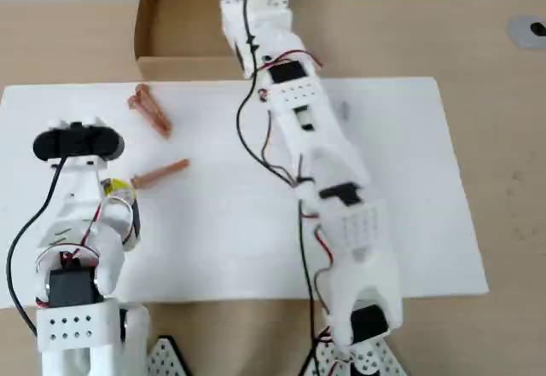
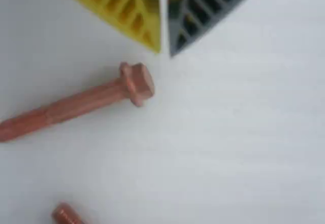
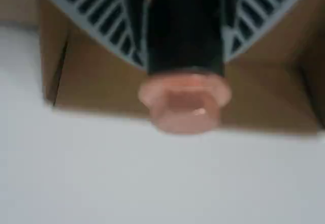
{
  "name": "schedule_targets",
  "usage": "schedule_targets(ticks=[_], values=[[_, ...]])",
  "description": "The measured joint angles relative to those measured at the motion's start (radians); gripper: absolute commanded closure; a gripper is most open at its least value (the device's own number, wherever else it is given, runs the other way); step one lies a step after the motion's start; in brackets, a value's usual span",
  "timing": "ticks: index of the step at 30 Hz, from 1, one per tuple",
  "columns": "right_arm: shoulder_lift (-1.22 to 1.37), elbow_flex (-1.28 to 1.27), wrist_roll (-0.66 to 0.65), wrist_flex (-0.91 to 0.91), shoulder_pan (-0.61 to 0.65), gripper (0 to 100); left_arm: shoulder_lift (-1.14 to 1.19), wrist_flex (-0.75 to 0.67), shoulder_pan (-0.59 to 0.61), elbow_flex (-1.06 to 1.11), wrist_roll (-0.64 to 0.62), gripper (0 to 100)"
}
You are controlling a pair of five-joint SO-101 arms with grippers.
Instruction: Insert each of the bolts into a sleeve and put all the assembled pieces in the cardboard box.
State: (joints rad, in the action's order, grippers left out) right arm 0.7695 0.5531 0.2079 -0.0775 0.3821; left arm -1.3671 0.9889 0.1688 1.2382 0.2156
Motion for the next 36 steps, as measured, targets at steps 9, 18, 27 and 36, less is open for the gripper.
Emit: schedule_targets(ticks=[9, 18, 27, 36], values=[[0.382, 0.434, 0.0, -0.163, -0.048, 98.9, 0.002, -0.023, 0.0, 0.068, 0.0, 99], [0.552, 0.726, 0.0, -0.339, -0.057, 98.6, 0.002, -0.023, 0.0, 0.068, 0.0, 99], [0.58, 0.813, 0.0, -0.468, -0.057, 98.5, 0.002, -0.023, 0.0, 0.068, 0.0, 99], [0.58, 0.819, -0.037, -0.5, -0.057, 87.5, 0.002, -0.023, 0.0, 0.068, 0.0, 99]])
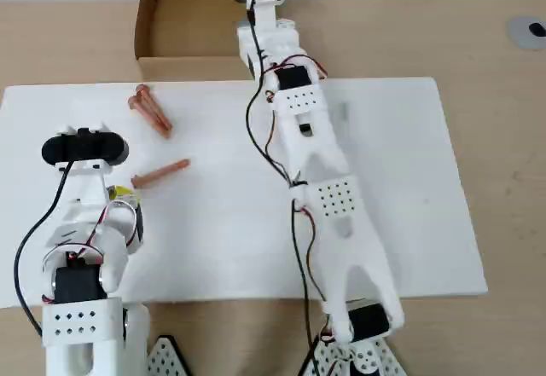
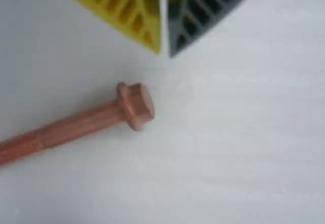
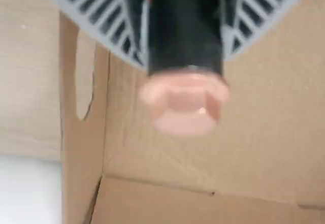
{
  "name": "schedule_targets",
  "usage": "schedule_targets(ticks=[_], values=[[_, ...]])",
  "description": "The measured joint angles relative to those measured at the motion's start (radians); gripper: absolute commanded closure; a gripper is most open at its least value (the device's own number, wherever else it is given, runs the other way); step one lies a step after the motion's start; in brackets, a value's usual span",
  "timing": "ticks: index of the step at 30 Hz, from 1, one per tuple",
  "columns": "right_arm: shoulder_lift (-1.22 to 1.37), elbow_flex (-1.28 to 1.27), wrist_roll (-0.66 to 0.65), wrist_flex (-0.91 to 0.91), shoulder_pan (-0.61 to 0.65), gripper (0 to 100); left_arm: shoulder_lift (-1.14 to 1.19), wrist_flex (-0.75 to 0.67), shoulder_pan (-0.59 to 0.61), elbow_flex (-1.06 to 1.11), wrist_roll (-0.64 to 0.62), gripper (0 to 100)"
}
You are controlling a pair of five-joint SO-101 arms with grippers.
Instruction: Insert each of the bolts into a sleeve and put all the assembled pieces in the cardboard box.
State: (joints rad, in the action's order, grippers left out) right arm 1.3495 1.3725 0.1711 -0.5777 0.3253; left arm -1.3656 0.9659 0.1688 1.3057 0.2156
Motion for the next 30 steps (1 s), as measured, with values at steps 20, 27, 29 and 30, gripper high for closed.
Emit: schedule_targets(ticks=[20, 27, 29, 30], values=[[-0.002, 0.089, 0.0, -0.081, 0.0, 83.5, 0.0, 0.0, 0.0, 0.0, 0.0, 99], [-0.003, 0.233, 0.0, -0.227, 0.002, 83.5, 0.0, 0.0, 0.0, 0.0, 0.0, 99], [-0.002, 0.233, 0.0, -0.261, 0.002, 83.5, 0.0, 0.0, 0.0, 0.0, 0.0, 99], [-0.002, 0.233, 0.0, -0.275, 0.002, 83.5, 0.0, 0.0, 0.0, 0.0, 0.0, 99]])
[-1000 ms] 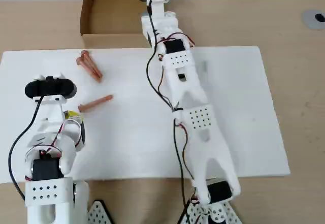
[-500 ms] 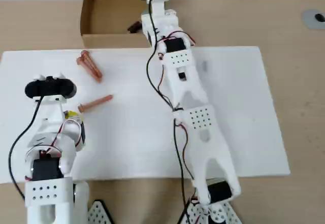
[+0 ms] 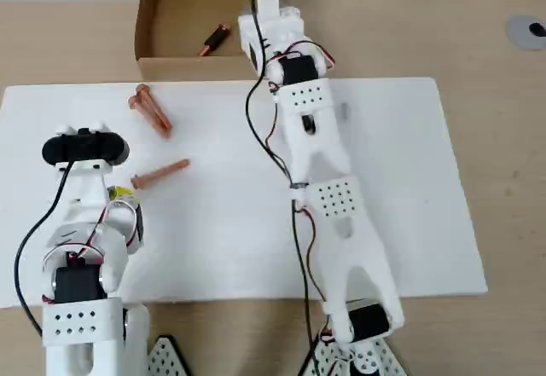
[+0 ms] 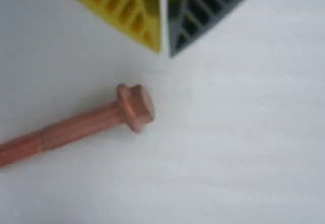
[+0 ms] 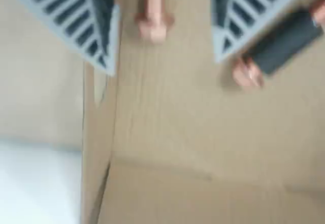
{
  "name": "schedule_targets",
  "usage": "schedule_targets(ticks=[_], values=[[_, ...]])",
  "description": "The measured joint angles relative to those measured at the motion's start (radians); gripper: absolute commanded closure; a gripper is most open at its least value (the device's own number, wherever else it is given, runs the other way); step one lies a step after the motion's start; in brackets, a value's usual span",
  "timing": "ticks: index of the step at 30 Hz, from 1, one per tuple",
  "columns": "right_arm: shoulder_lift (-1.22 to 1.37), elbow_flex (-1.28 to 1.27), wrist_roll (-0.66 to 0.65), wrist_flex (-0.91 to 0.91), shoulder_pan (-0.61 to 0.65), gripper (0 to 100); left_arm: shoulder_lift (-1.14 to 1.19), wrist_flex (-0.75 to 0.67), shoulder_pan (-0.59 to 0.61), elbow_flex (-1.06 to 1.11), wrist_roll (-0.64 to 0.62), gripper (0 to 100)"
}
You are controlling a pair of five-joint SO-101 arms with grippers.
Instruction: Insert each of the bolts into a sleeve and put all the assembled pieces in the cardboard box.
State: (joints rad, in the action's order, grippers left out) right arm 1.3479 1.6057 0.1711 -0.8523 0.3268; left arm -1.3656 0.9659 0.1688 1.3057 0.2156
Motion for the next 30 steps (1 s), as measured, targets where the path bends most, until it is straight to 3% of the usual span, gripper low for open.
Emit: schedule_targets(ticks=[13, 30], values=[[-0.008, 0.002, 0.0, -0.109, 0.0, 83.5, 0.0, 0.0, 0.003, 0.086, 0.0, 99], [-0.201, 0.002, 0.0, -0.364, 0.0, 83.5, 0.0, 0.031, 0.003, 0.087, 0.0, 99]])
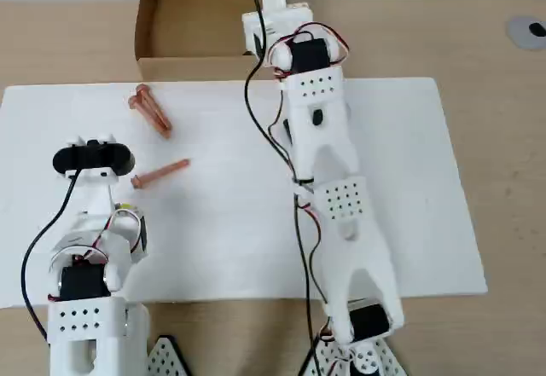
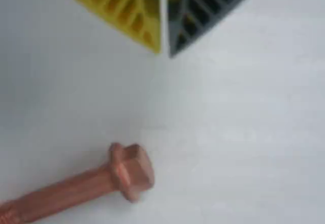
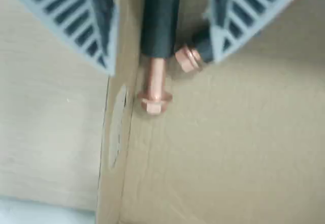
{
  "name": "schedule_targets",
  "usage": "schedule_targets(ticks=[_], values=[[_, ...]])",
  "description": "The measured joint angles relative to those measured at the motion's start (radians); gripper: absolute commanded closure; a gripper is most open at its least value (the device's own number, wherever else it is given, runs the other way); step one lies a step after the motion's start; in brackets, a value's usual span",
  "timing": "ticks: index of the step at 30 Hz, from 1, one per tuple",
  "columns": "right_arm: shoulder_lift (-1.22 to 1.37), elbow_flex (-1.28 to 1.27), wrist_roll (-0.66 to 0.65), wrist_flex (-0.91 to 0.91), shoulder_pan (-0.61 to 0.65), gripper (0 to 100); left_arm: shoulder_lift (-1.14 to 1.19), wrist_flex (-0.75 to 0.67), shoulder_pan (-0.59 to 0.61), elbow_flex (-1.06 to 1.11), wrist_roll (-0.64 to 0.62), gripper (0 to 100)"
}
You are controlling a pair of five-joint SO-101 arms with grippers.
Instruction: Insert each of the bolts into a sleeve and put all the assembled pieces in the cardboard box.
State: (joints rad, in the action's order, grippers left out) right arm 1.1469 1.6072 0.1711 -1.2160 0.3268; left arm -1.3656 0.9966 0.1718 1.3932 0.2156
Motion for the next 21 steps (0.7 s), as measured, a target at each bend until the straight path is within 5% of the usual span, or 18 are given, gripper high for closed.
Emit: schedule_targets(ticks=[9, 21], values=[[-0.075, 0.0, 0.0, -0.137, 0.0, 83.5, 0.0, 0.0, 0.0, 0.0, 0.0, 99], [-0.311, 0.011, 0.031, -0.543, 0.0, 83.5, 0.0, 0.0, 0.0, 0.0, 0.0, 99]])
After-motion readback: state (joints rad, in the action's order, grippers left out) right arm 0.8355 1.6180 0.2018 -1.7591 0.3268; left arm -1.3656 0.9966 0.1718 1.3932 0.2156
